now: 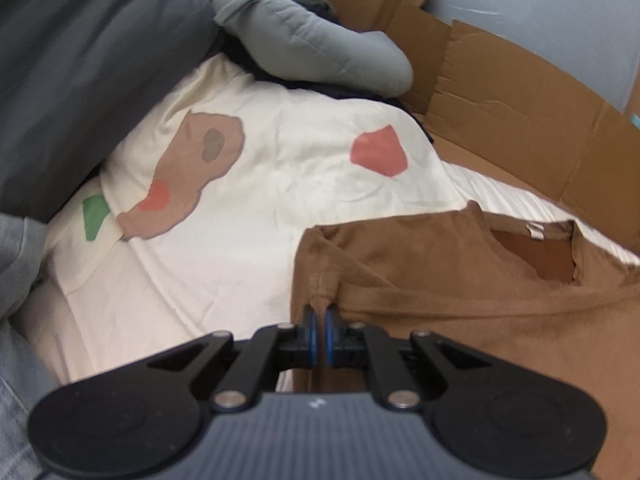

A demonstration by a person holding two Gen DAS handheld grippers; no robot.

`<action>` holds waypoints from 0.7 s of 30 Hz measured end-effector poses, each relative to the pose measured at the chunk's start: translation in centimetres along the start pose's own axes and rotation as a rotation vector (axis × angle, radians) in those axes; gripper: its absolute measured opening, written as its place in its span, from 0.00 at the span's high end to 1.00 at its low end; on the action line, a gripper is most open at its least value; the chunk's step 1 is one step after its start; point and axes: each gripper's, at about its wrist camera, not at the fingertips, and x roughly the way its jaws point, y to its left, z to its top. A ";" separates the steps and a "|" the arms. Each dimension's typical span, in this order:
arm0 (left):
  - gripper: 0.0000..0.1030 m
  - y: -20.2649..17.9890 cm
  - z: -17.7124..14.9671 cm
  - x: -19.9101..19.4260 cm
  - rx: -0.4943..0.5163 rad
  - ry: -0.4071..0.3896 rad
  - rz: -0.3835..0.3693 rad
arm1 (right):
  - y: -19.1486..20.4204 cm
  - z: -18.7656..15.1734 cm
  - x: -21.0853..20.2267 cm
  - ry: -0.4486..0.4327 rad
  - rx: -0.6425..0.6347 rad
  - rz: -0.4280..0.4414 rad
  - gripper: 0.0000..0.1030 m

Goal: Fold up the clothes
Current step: 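Hold the pinched folded edge with both tools and lift slightly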

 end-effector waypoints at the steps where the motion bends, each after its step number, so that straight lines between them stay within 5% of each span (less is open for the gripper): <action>1: 0.95 0.1 0.0 0.0 -0.008 0.002 -0.007 | -0.1 -0.2 0.2 -0.001 0.027 0.000 0.96; 11: 0.88 -0.1 0.2 0.8 0.000 0.018 -0.050 | -0.2 -1.7 1.0 -0.049 0.134 0.020 0.78; 16: 0.92 -0.6 0.3 1.2 0.024 0.015 -0.030 | -0.3 -1.7 1.6 -0.044 0.133 0.014 0.80; 21: 0.96 -0.1 0.4 -0.4 0.003 -0.038 -0.005 | 0.4 -0.9 0.8 -0.067 0.078 -0.033 0.96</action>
